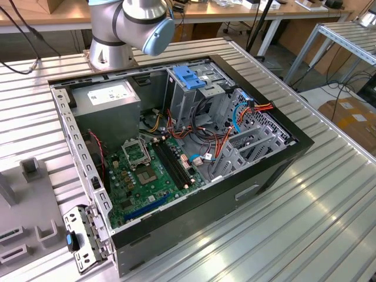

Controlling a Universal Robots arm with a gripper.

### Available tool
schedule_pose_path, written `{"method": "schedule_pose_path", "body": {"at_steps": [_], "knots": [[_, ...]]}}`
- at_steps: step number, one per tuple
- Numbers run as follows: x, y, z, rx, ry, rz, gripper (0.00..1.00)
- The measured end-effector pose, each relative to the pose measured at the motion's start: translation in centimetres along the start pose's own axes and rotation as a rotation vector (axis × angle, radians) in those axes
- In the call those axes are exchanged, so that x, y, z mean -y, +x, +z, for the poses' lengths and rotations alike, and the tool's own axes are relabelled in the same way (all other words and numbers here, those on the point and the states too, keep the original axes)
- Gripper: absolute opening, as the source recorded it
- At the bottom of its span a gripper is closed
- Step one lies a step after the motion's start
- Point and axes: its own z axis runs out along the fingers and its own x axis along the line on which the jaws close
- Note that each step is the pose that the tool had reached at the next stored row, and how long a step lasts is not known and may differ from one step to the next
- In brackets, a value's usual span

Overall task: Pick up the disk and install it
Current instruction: 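Pick up the disk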

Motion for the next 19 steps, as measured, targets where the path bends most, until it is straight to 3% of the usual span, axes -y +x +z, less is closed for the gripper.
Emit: {"method": "schedule_pose_path", "body": {"at_steps": [19], "knots": [[-0.05, -0.13, -2.98, 0.0, 0.0001, 0.0, 0.37]]}}
